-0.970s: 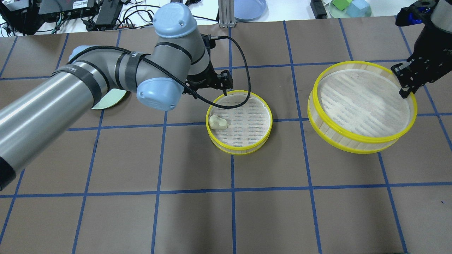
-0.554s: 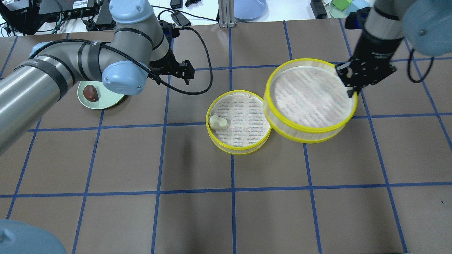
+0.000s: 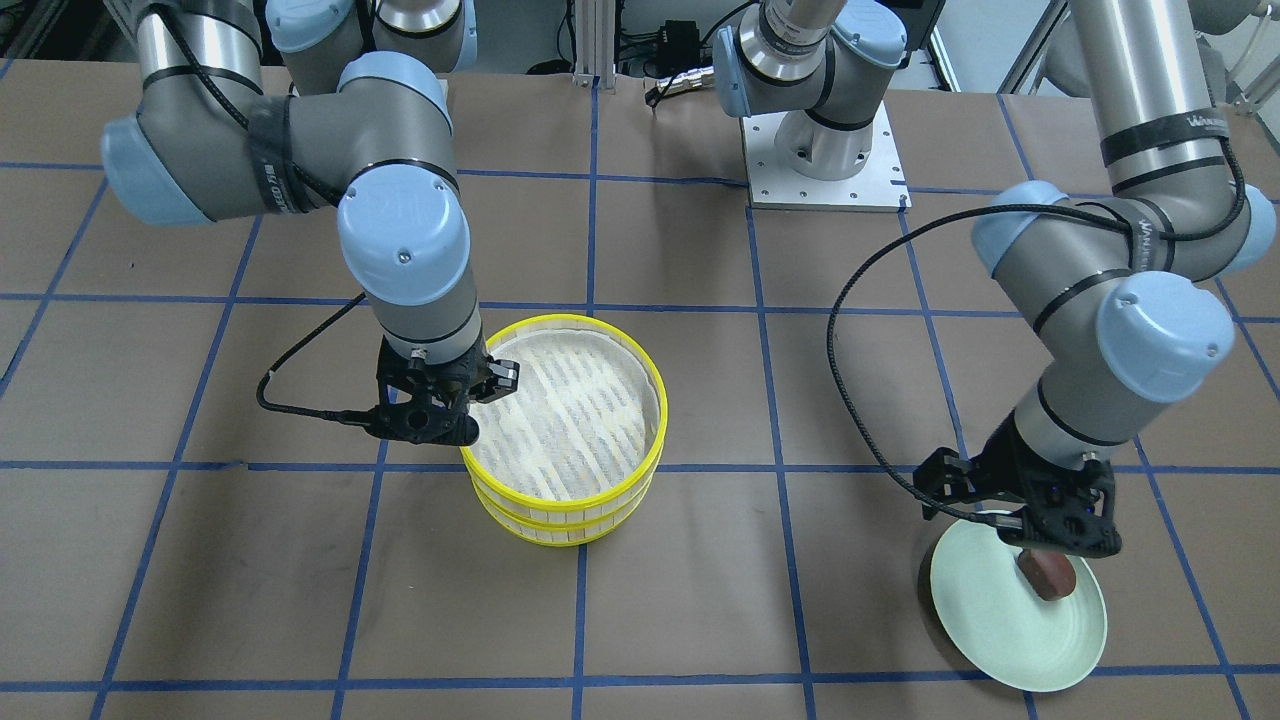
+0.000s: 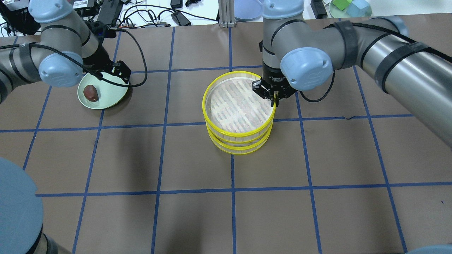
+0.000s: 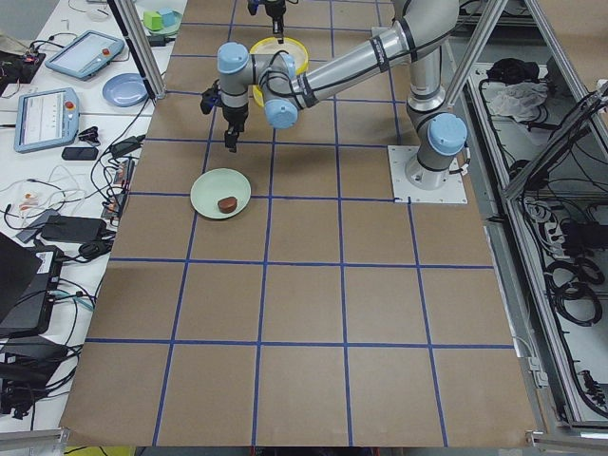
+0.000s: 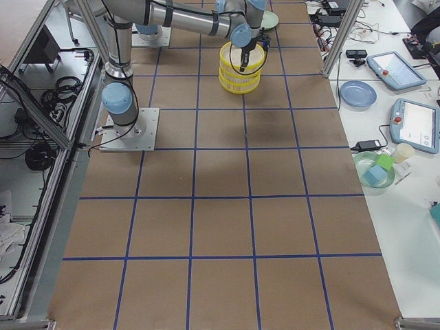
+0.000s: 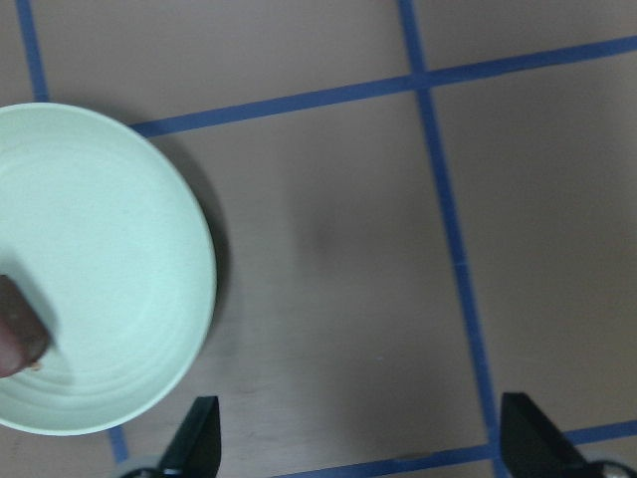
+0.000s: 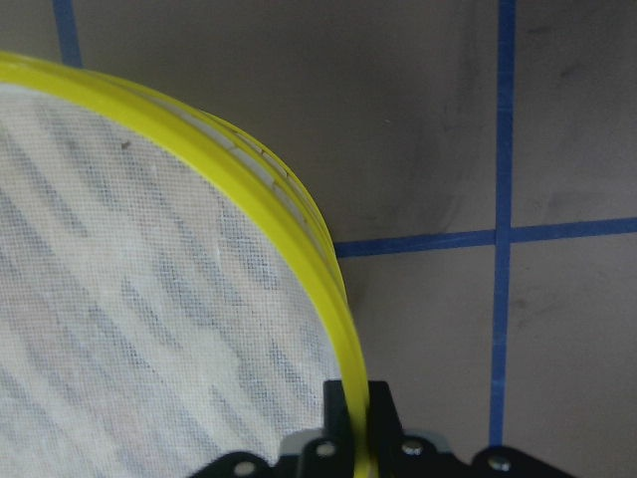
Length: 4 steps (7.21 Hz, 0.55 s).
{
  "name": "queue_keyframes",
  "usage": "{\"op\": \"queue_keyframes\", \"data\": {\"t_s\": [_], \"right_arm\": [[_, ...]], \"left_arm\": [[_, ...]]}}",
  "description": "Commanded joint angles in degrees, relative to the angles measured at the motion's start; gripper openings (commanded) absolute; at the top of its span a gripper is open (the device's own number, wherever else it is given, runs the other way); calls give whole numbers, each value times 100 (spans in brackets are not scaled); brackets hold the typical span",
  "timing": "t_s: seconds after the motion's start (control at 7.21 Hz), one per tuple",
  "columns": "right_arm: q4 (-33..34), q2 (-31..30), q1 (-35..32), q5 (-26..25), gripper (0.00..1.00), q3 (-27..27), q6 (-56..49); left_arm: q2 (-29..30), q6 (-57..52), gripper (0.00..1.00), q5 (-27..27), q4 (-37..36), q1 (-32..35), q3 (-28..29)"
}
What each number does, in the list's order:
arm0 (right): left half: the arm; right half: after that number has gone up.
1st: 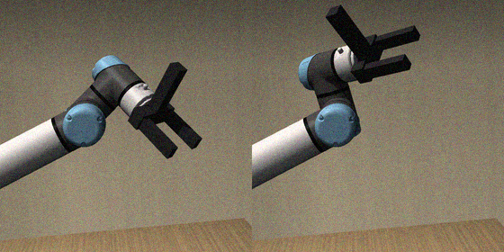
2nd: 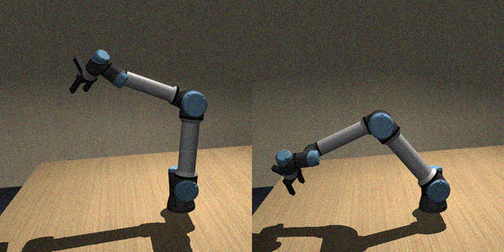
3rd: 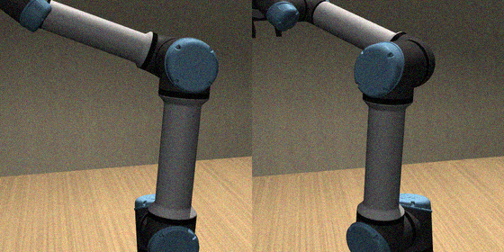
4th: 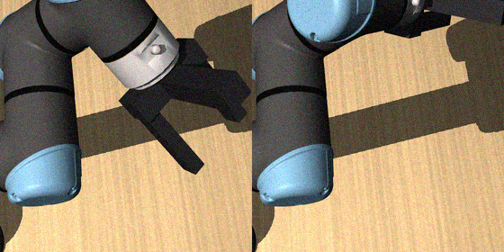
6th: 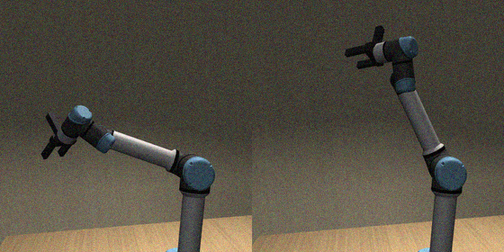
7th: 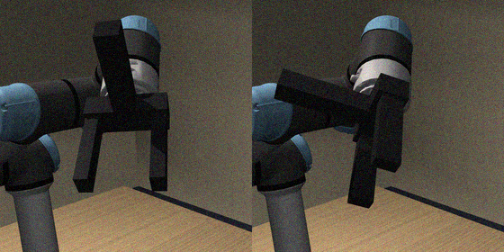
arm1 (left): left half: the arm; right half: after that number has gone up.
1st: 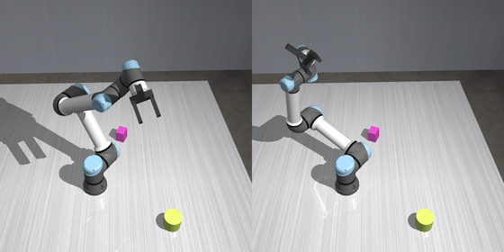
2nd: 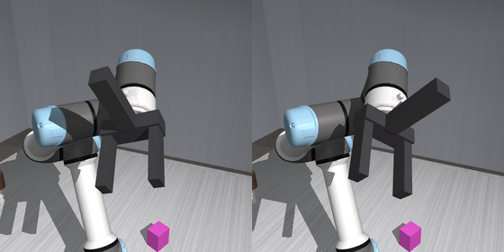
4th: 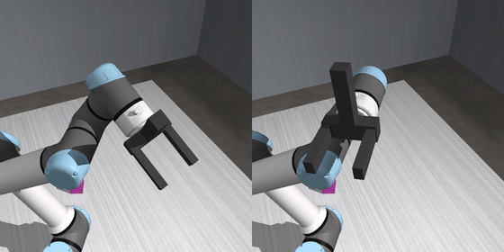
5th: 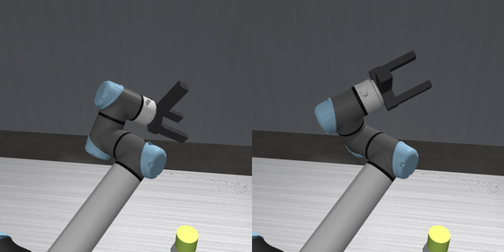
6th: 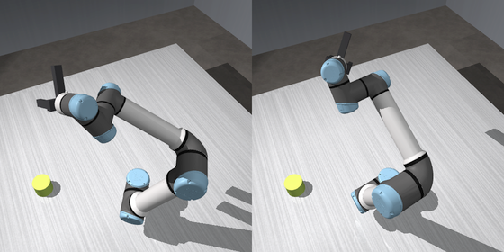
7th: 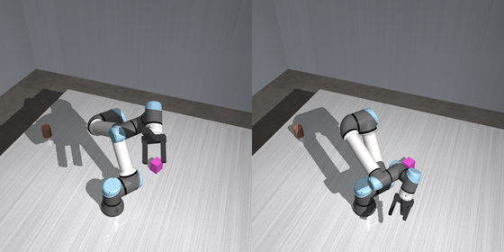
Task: Place buns in different layers of steamer
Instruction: 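Grasp the dark brown bun on the plate with the left gripper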
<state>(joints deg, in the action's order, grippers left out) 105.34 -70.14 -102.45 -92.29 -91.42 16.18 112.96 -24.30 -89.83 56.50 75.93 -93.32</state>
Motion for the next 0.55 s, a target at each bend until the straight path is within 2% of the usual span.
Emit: {"op": "queue_keyframes", "data": {"t_s": [0.0, 0.42], "right_arm": [[198, 202, -56, 88, 0, -16, -52], [338, 159, -38, 9, 0, -122, -228]], "left_arm": [[417, -259, 100, 9, -646, -507, 15], [867, -504, 100, -25, -693, -676, 147]]}}
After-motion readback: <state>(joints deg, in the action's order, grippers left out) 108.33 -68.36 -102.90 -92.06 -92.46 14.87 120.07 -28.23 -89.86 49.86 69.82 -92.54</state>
